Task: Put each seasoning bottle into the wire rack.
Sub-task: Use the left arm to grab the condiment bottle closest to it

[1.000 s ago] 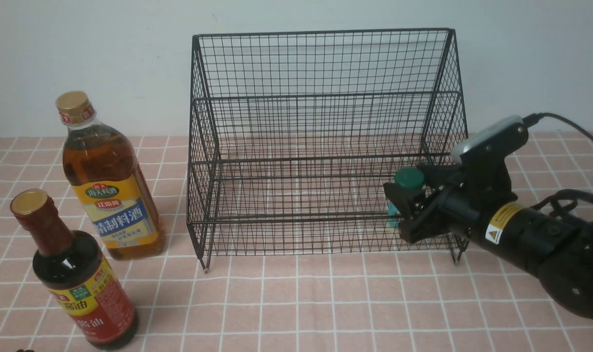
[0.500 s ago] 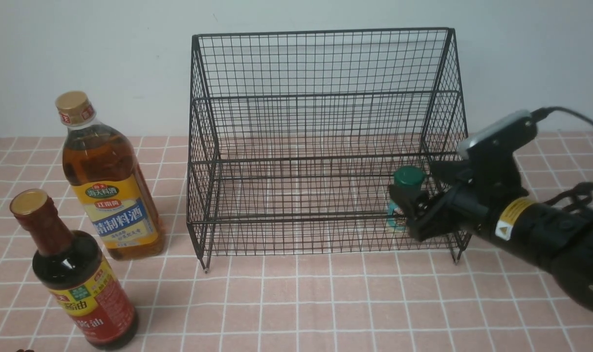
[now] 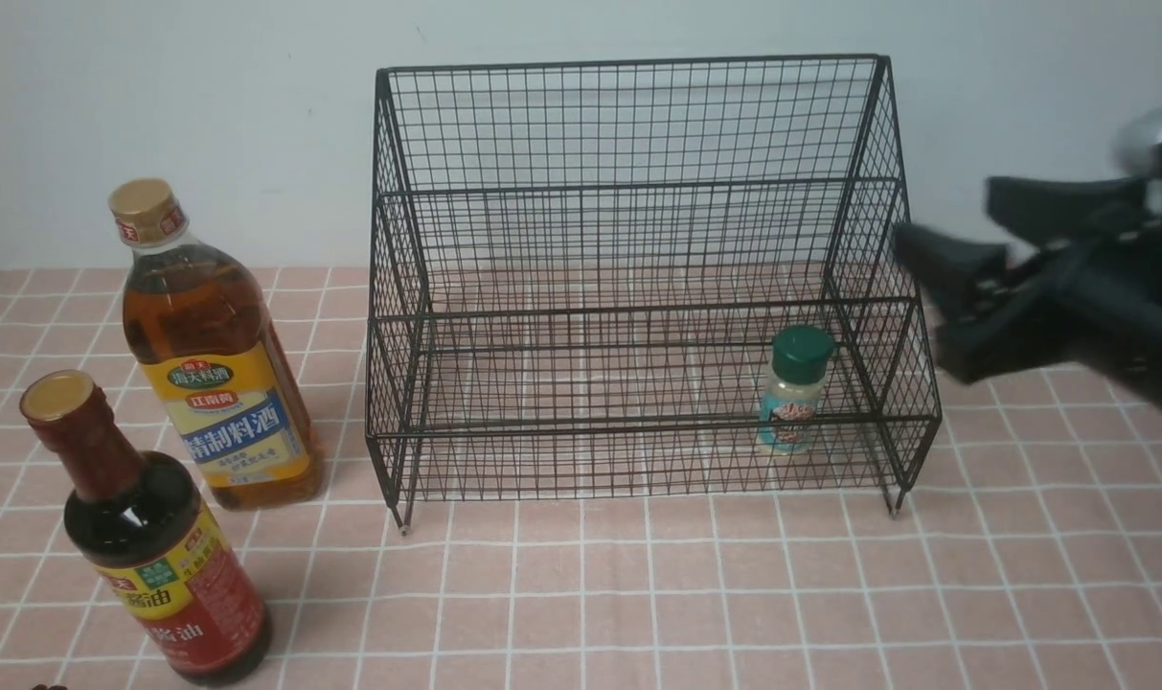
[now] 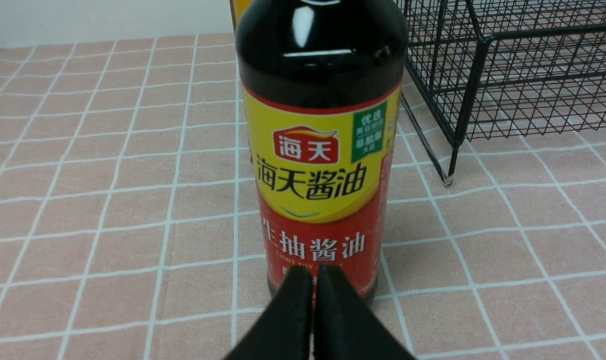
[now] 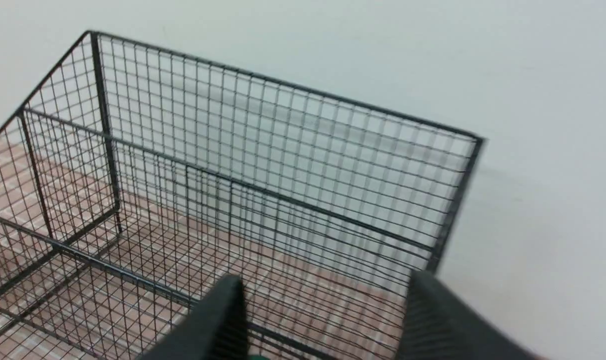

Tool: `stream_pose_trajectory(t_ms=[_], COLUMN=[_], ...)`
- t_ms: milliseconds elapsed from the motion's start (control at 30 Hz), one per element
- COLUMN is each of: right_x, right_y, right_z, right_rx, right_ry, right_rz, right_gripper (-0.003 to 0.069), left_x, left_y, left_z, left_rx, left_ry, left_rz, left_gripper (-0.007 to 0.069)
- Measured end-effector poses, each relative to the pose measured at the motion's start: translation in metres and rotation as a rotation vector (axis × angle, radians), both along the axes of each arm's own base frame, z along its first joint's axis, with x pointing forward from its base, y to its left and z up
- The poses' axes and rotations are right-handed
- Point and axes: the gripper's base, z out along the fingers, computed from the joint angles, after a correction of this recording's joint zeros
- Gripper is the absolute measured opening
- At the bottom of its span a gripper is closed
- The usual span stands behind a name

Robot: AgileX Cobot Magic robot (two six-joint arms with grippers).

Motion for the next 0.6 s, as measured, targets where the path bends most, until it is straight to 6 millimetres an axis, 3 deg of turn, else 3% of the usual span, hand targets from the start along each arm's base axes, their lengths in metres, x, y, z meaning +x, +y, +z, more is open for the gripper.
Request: stream_pose_trajectory(t_ms=[33, 133, 200, 233, 267, 400, 600], right_x=[-0.005, -0.036, -0.073, -0.076, -0.102, -0.149, -0.183], right_y=[-0.002, -0.017, -0.033, -0.034, -0.045, -0.065, -0.079], right_z=[0.003, 0.020, 0.033, 0.034, 0.040, 0.043, 0.041], right_rx=[0.002, 0.024, 0.054, 0.057, 0.096, 0.171, 0.224], right_ry=[0.001, 0.007, 0.009, 0.008, 0.007, -0.012, -0.060], right_rz=[-0.007, -0.049, -0.093, -0.096, -0.124, -0.172, -0.189], right_gripper=[0.0313, 0.0114, 0.0022, 0.0018, -0.0002, -0.0012, -0.0013], left_x=[0.000, 0.000, 0.000, 0.000, 0.000, 0.000, 0.000], left_y=[0.000, 0.000, 0.000, 0.000, 0.000, 0.000, 0.000], left_z=[0.000, 0.000, 0.000, 0.000, 0.000, 0.000, 0.000], left_rx=[0.000, 0.000, 0.000, 0.000, 0.000, 0.000, 0.000], left_ry=[0.000, 0.000, 0.000, 0.000, 0.000, 0.000, 0.000], left_rz=[0.000, 0.000, 0.000, 0.000, 0.000, 0.000, 0.000], left_gripper=[-0.0007, -0.0007, -0.0007, -0.0007, -0.0007, -0.0007, -0.0007])
